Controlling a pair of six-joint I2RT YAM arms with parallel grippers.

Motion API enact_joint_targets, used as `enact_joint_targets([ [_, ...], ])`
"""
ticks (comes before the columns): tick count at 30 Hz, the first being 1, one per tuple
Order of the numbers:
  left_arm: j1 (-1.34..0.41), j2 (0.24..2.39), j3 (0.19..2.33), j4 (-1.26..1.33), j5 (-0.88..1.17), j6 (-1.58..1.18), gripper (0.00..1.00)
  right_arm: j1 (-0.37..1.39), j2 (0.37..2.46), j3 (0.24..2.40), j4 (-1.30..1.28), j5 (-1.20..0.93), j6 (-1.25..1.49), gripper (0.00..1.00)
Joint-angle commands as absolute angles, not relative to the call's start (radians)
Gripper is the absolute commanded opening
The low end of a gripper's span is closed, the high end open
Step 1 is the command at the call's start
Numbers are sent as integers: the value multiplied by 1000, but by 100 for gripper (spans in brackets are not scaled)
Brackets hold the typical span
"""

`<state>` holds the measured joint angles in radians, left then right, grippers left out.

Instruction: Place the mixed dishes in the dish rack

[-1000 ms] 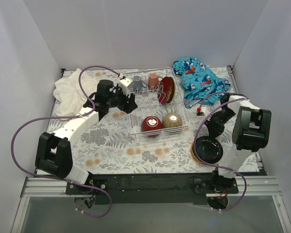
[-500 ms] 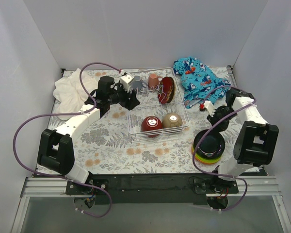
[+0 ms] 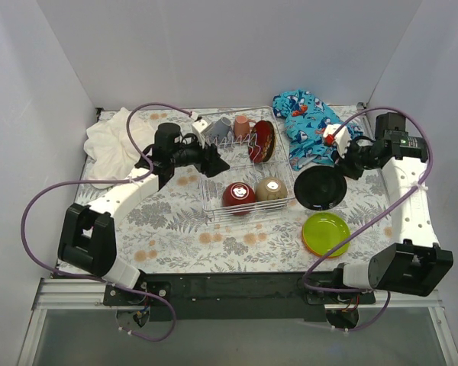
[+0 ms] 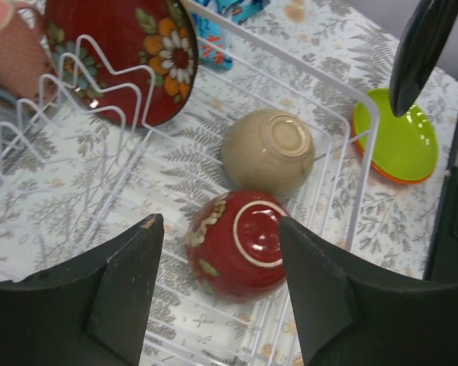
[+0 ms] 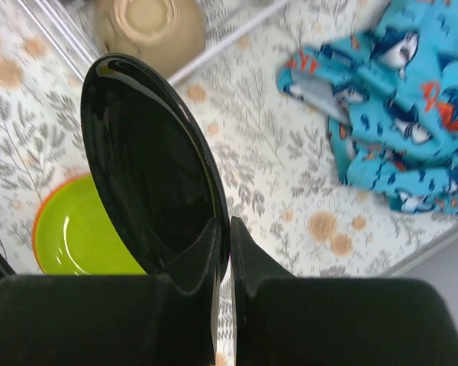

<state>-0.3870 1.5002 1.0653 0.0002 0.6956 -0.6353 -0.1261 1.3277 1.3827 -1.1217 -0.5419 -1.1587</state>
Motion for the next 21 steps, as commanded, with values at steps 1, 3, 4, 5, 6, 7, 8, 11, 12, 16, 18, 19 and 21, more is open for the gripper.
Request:
enact_joint_targets([
  [1,-437,1494,1071,116,765,-706,62,-65,1327,1476,-1161,-709,-1065,1],
  [3,-463,1517,1098,152,756,-741,62,-31,1335,1515,-1116,-715,-1010,1],
  [4,-471,1543,1110,159,756,-752,62,-2,1333,1526,-1091,-715,-950,1],
  [5,-488,1558,1121,167,756,-761,63,33,1333,1532,-1059,-716,-918,1],
  [6,-494,1571,1146,192,758,-778,62,53,1330,1537,-993,-707,-888,1],
  [7,-498,1594,1158,204,761,-817,62,102,1321,1536,-959,-690,-861,1],
  [8,-508,1604,1170,218,762,-849,62,129,1321,1536,-936,-674,-821,1],
  [11,-537,1634,1196,258,758,-908,61,205,1327,1529,-881,-643,-773,1],
  [12,-546,1638,1200,261,752,-904,61,218,1330,1526,-868,-640,-759,1],
  [16,-577,1652,1209,264,745,-897,61,288,1353,1531,-831,-612,-707,1],
  [18,-584,1651,1209,261,747,-897,61,304,1359,1532,-810,-595,-695,1],
  [19,-586,1648,1209,258,742,-897,61,305,1364,1532,-808,-591,-698,1],
  [21,-586,1632,1204,246,723,-891,61,307,1367,1531,-811,-578,-709,1],
])
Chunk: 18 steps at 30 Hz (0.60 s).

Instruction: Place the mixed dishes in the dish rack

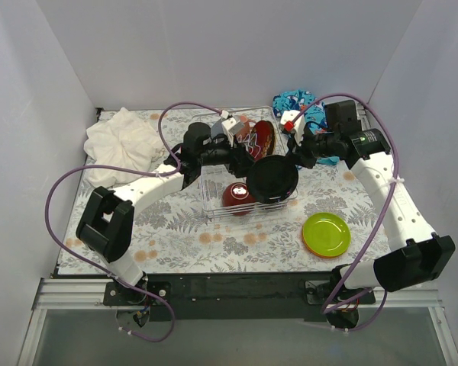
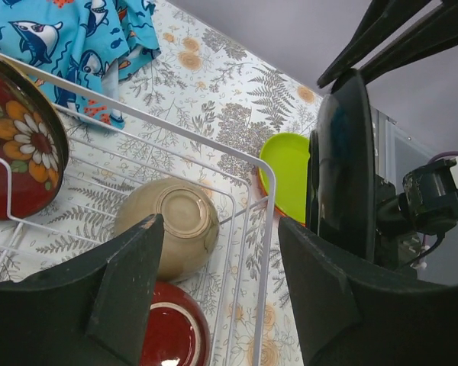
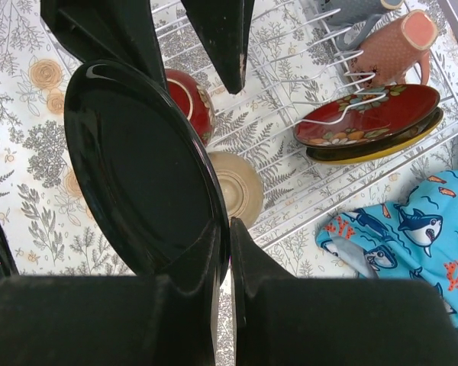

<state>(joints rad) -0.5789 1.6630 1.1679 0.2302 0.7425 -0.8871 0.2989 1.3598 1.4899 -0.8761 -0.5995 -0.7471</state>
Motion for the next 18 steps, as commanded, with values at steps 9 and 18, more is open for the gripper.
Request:
enact_joint_targets([
  [9,-575,1586,1223,143,568,-796,61,307,1348,1482,-877,-554,-793,1],
  [18,-514,1519,1200,107,633,-802,60,307,1348,1437,-894,-546,-821,1],
])
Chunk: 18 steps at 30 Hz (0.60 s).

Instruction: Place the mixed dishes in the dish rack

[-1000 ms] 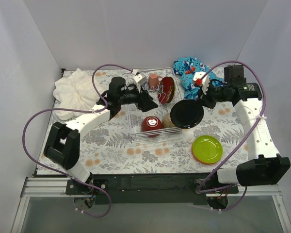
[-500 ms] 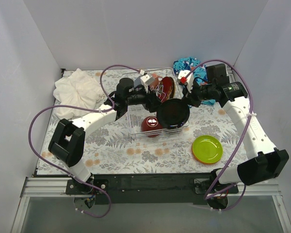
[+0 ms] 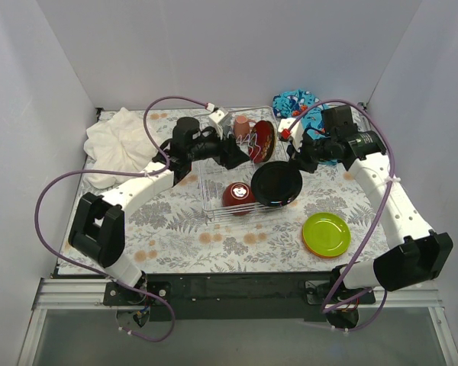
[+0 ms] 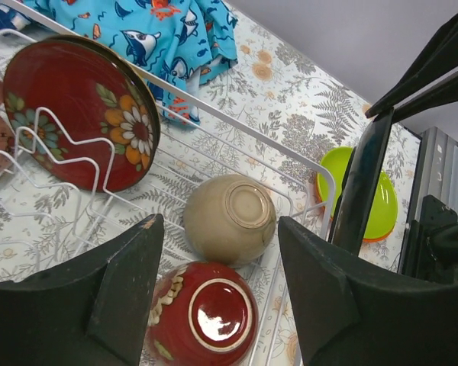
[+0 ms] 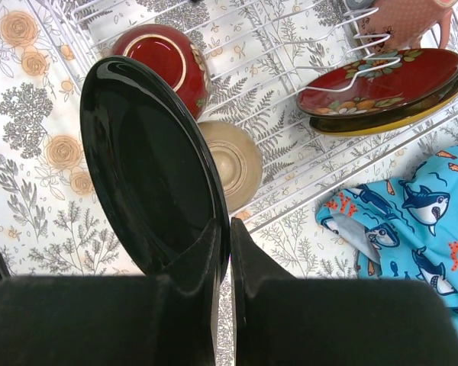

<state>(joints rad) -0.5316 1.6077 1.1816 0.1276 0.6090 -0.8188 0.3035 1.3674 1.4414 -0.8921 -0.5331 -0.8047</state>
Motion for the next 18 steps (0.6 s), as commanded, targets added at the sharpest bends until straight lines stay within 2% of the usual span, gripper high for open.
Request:
enact_joint_targets([
  [1,-514,1516,1192,107,682,-801,60,307,1350,1440,-891,-549,-819,1],
  [7,-520,1525,1170,127,850,-815,59,307,1414,1515,-882,-591,-773,1],
  [18,-545,1575,1184,133,897,-805,51,364,1459,1571,-824,-614,-721,1],
])
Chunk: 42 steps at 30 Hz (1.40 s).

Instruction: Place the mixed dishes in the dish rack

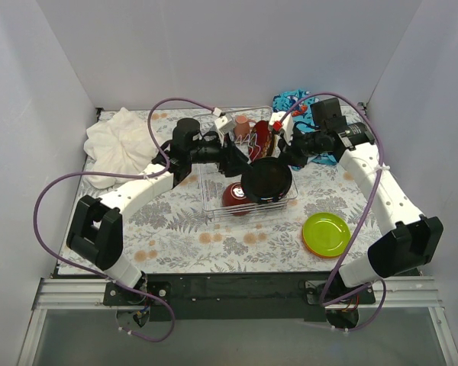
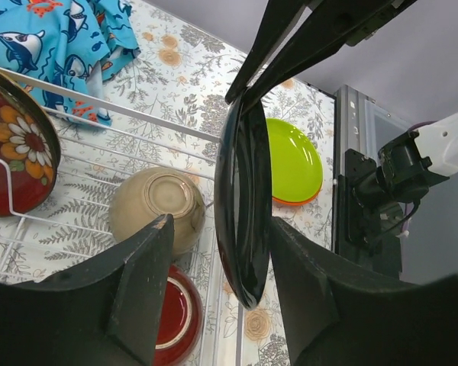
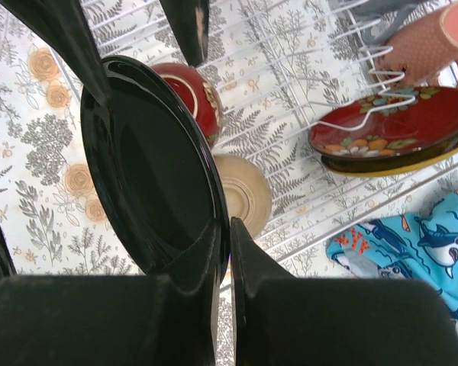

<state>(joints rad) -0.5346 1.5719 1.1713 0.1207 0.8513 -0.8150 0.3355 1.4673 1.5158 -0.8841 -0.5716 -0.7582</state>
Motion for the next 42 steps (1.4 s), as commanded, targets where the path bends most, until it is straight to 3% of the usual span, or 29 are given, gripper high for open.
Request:
enact_joint_targets([
  [1,-549,1581,1184,133,900,-805,50,368,1459,1571,-816,-614,-710,1],
  [5,-557,1588,1181,132,903,-805,43,391,1471,1604,-798,-612,-692,1],
  [10,-557,1591,1183,132,914,-799,11,397,1476,1605,-798,-607,-695,1],
  [14,-557,1580,1177,120,931,-775,0,396,1476,1575,-830,-627,-696,1],
  [15,-555,1578,1177,117,937,-770,0,396,1480,1575,-857,-641,-706,9],
  [16,-555,1577,1175,111,946,-761,0,396,1488,1580,-885,-669,-716,27],
  [17,-555,1574,1175,109,951,-755,0,394,1508,1585,-944,-679,-725,34],
  [19,-555,1574,1174,113,950,-755,0,396,1522,1583,-975,-702,-735,42],
  [22,-555,1569,1173,123,953,-758,0,394,1535,1566,-997,-718,-739,45],
  [27,-554,1569,1178,124,943,-759,0,394,1568,1574,-1002,-742,-738,39],
  [30,-554,1566,1172,109,884,-758,0,393,1580,1595,-1003,-762,-718,8],
  [31,-554,1563,1170,103,850,-756,14,390,1580,1601,-999,-756,-710,1],
  [34,-546,1549,1172,87,665,-756,47,382,1560,1611,-967,-700,-657,1],
  [39,-392,1502,1239,119,334,-827,59,380,1520,1615,-833,-510,-486,1],
  [42,-247,1514,1279,120,261,-865,63,383,1491,1600,-701,-418,-393,1],
])
